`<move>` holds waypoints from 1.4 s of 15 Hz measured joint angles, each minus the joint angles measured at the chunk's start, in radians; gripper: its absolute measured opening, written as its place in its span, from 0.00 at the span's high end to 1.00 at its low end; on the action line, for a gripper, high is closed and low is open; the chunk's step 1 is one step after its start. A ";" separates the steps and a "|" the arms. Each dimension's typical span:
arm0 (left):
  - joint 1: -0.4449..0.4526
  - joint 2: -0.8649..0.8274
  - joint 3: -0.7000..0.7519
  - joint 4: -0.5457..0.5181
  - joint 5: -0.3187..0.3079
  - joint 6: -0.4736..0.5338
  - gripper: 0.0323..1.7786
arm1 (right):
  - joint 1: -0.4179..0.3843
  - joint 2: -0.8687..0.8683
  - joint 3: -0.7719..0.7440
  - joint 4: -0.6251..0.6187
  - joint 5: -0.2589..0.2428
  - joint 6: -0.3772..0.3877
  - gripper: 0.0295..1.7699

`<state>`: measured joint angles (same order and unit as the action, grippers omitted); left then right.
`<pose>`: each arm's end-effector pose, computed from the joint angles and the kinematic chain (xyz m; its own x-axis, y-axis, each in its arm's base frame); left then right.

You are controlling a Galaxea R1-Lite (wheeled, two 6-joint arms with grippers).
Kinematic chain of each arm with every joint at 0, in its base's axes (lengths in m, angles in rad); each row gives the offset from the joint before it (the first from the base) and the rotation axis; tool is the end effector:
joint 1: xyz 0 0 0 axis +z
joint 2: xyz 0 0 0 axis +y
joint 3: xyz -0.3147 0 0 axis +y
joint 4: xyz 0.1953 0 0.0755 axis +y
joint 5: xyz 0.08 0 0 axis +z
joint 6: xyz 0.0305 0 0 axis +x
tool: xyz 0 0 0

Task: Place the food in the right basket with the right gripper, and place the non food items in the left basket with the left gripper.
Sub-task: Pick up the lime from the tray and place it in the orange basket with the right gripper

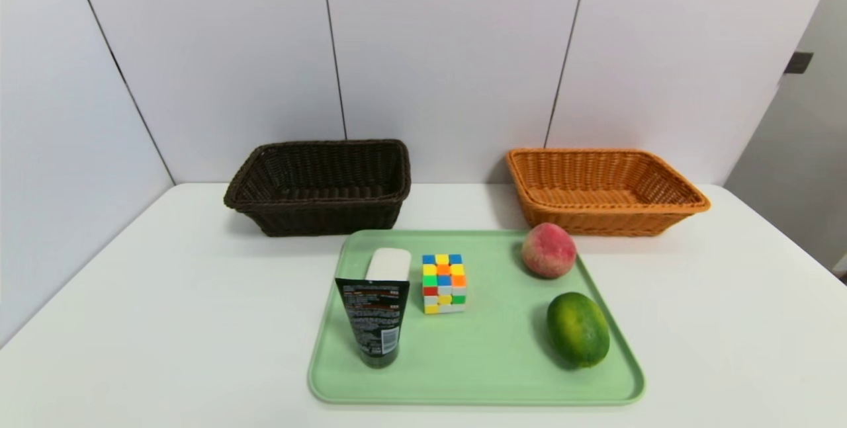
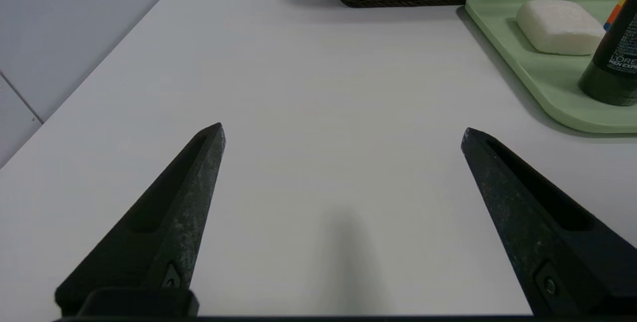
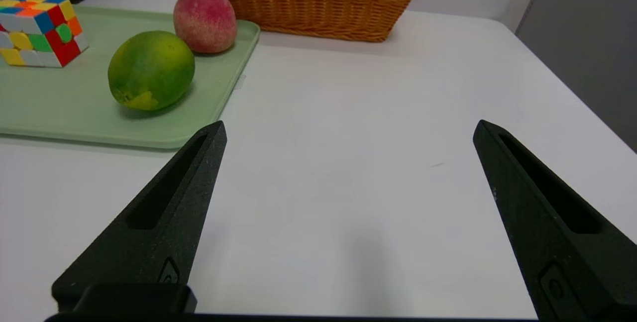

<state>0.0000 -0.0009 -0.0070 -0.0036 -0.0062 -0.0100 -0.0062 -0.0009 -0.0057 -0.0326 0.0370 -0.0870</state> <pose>-0.0095 -0.0002 0.0780 0.9999 -0.0062 0.0115 0.0063 0.9999 -0.0099 -0.0095 0.0012 0.0808 0.9988 0.0308 0.0392 -0.0272 0.9957 -0.0883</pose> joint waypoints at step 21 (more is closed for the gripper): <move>0.000 0.284 -0.533 0.110 -0.024 0.030 0.05 | -0.003 0.383 -0.623 0.169 0.132 -0.051 0.03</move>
<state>0.0000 0.2832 -0.5398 0.1066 -0.0298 0.0200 -0.0091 0.3823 -0.6291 0.1366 0.1694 -0.1381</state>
